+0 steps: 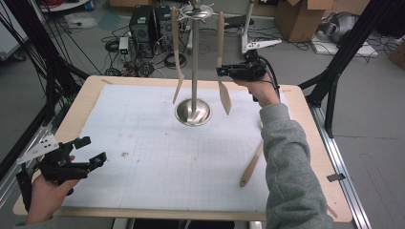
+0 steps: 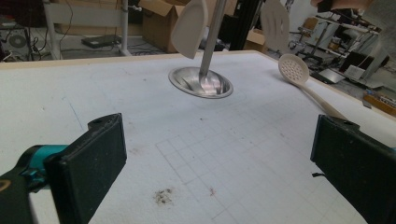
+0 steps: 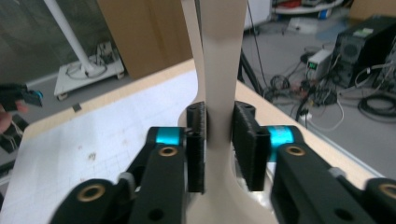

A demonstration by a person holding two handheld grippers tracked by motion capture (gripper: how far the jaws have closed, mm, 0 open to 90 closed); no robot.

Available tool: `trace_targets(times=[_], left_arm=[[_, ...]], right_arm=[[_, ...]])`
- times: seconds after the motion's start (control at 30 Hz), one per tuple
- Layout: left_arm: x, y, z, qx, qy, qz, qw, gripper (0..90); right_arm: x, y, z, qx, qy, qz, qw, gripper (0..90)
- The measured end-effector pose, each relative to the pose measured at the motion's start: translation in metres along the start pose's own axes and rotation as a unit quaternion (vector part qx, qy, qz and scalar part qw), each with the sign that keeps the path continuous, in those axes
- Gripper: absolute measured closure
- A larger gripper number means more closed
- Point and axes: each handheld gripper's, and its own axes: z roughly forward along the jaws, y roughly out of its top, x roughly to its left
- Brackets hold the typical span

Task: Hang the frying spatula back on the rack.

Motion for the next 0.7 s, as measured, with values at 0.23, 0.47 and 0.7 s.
trace_targets(times=[0.23, 0.47, 0.7], left_arm=[[0.000, -0.001, 0.002, 0.002, -0.001, -0.001, 1.0000, 3.9], [0.000, 0.001, 0.000, -0.001, 0.000, 0.001, 1.0000, 3.9], [0.002, 0.001, 0.000, -0.004, 0.000, -0.001, 1.0000, 3.9]], right_arm=[[0.008, -0.001, -0.006, -0.006, -0.015, -0.023, 0.9996, 58.2], [0.013, -0.002, -0.010, -0.010, -0.032, -0.026, 0.9991, 29.4], [0.026, 0.002, -0.012, -0.011, -0.020, -0.052, 0.9984, 15.9]])
